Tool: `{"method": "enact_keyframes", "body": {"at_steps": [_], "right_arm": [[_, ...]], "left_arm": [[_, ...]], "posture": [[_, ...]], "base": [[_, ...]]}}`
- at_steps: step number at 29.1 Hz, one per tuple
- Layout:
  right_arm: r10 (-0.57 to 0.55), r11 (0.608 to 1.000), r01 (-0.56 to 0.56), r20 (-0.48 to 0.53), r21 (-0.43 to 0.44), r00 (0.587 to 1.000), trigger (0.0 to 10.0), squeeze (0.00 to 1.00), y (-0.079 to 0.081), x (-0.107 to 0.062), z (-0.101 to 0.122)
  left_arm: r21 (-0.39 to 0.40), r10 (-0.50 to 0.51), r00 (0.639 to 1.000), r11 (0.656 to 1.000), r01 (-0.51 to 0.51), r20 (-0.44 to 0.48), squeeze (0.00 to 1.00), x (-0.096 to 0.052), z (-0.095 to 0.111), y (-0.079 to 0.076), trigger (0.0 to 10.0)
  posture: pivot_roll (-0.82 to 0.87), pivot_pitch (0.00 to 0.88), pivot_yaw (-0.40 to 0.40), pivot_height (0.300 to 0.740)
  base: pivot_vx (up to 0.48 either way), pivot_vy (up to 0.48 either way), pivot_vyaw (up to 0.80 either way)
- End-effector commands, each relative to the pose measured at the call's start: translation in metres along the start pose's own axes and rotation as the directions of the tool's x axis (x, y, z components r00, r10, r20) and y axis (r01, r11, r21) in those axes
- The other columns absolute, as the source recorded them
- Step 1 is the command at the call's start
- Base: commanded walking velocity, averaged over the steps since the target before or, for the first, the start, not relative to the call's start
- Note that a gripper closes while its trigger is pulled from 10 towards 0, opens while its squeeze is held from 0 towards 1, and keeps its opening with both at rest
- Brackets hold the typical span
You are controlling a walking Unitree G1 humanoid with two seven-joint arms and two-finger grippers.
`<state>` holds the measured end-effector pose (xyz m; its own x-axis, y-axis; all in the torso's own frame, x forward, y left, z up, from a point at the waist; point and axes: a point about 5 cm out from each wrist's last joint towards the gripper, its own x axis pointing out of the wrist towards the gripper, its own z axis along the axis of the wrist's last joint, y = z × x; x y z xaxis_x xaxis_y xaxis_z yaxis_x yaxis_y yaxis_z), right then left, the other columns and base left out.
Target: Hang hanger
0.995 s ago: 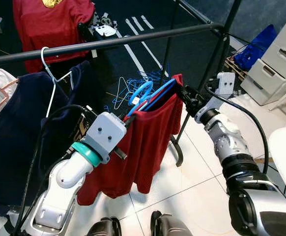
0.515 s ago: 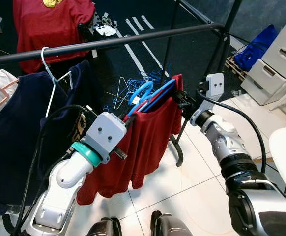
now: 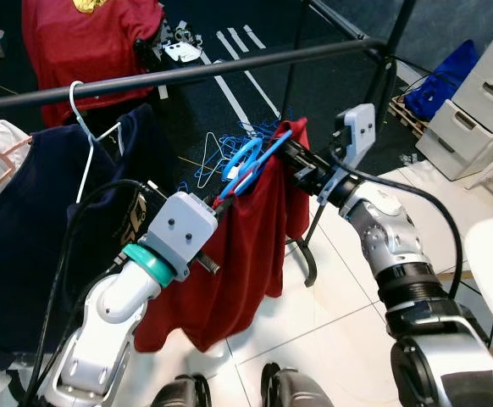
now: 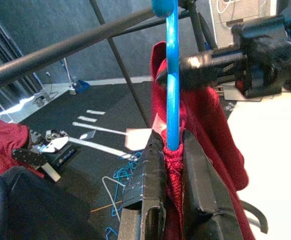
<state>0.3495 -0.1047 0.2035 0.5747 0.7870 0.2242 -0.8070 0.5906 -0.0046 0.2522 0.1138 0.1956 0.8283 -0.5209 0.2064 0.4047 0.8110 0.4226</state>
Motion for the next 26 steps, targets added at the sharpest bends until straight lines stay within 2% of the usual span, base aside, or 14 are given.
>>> {"method": "enact_keyframes", "body": {"at_steps": [1, 3, 6, 10, 13, 14, 15, 17, 19, 20, 22, 23, 25, 26], "right_arm": [[0.102, 0.995, -0.102, -0.002, -0.004, 0.995, 0.0, 0.00, 0.016, 0.002, 0.002], [0.164, 0.986, -0.164, -0.042, -0.006, 0.986, 0.0, 0.00, 0.028, -0.003, -0.004], [0.203, 0.979, -0.203, -0.084, 0.004, 0.976, 0.0, 0.00, 0.038, -0.012, -0.012], [0.218, 0.976, -0.217, -0.117, 0.019, 0.969, 0.0, 0.00, 0.044, -0.020, -0.019], [0.246, 0.969, -0.240, -0.215, 0.055, 0.945, 0.0, 0.00, 0.060, -0.042, -0.038], [0.246, 0.969, -0.240, -0.215, 0.055, 0.945, 0.0, 0.00, 0.060, -0.042, -0.038], [0.248, 0.969, -0.238, -0.278, 0.070, 0.928, 0.0, 0.00, 0.066, -0.054, -0.047], [0.238, 0.971, -0.229, -0.303, 0.065, 0.923, 0.0, 0.00, 0.066, -0.059, -0.050], [0.153, 0.988, -0.152, -0.350, 0.030, 0.924, 0.0, 0.00, 0.054, -0.069, -0.054], [0.091, 0.995, -0.095, -0.367, 0.005, 0.926, 2.0, 0.00, 0.046, -0.073, -0.054], [0.050, 0.998, -0.059, -0.376, -0.012, 0.925, 2.0, 0.00, 0.040, -0.076, -0.054], [-0.002, 0.999, -0.016, -0.365, -0.045, 0.931, 10.0, 0.00, 0.033, -0.078, -0.050], [-0.002, 0.999, -0.016, -0.365, -0.045, 0.931, 10.0, 0.00, 0.033, -0.078, -0.050], [-0.075, 0.995, 0.050, -0.324, -0.084, 0.943, 10.0, 0.00, 0.023, -0.080, -0.041]], "left_arm": [[0.004, -0.021, 1.000, 1.000, 0.021, 0.010, 0.00, 0.001, 0.002, -0.004, 10.0], [0.008, -0.017, 1.000, 1.000, 0.017, 0.007, 0.00, 0.002, 0.001, -0.003, 10.0], [0.012, -0.013, 1.000, 1.000, 0.013, 0.005, 0.00, 0.003, 0.001, -0.001, 10.0], [0.013, -0.010, 1.000, 1.000, 0.010, 0.004, 0.00, 0.003, 0.001, 0.000, 10.0], [0.013, -0.005, 1.000, 1.000, 0.005, 0.003, 0.00, 0.004, 0.001, 0.001, 10.0], [0.013, -0.005, 1.000, 1.000, 0.005, 0.003, 0.00, 0.004, 0.001, 0.001, 10.0], [0.012, -0.005, 1.000, 1.000, 0.005, 0.005, 0.00, 0.004, 0.001, 0.000, 10.0], [0.012, -0.006, 1.000, 1.000, 0.006, 0.006, 0.00, 0.004, 0.001, 0.000, 10.0], [0.013, -0.007, 1.000, 1.000, 0.007, 0.006, 0.00, 0.004, 0.001, 0.001, 10.0], [0.014, -0.009, 1.000, 1.000, 0.009, 0.004, 0.00, 0.003, 0.001, 0.002, 10.0], [0.015, -0.010, 1.000, 1.000, 0.010, 0.003, 0.00, 0.003, 0.000, 0.002, 10.0], [0.017, -0.013, 1.000, 1.000, 0.013, 0.001, 0.00, 0.002, 0.000, 0.002, 10.0], [0.017, -0.013, 1.000, 1.000, 0.013, 0.001, 0.00, 0.002, 0.000, 0.002, 10.0], [0.021, -0.018, 1.000, 1.000, 0.018, -0.002, 0.00, 0.001, -0.001, 0.003, 10.0]], "posture": [[-0.05, 0.065, 0.023, 0.740], [-0.06, 0.067, 0.021, 0.740], [-0.06, 0.070, 0.019, 0.740], [-0.06, 0.072, 0.019, 0.740], [-0.07, 0.077, 0.019, 0.740], [-0.07, 0.077, 0.019, 0.740], [-0.07, 0.078, 0.019, 0.740], [-0.07, 0.078, 0.020, 0.740], [-0.08, 0.078, 0.021, 0.740], [-0.08, 0.078, 0.021, 0.740], [-0.08, 0.078, 0.021, 0.740], [-0.08, 0.078, 0.022, 0.740], [-0.08, 0.078, 0.022, 0.740], [-0.08, 0.078, 0.024, 0.740]], "base": [[0.000, 0.000, 0.00], [0.000, 0.000, 0.00], [0.000, 0.000, 0.00], [0.000, 0.000, 0.00], [0.000, 0.000, 0.00], [0.000, 0.000, 0.00], [0.000, 0.000, 0.00], [0.000, 0.000, 0.00], [0.000, 0.000, 0.00], [0.000, 0.000, 0.00], [0.000, 0.000, 0.00], [0.000, 0.000, 0.00], [0.000, 0.000, 0.00], [0.000, 0.000, 0.00]]}}
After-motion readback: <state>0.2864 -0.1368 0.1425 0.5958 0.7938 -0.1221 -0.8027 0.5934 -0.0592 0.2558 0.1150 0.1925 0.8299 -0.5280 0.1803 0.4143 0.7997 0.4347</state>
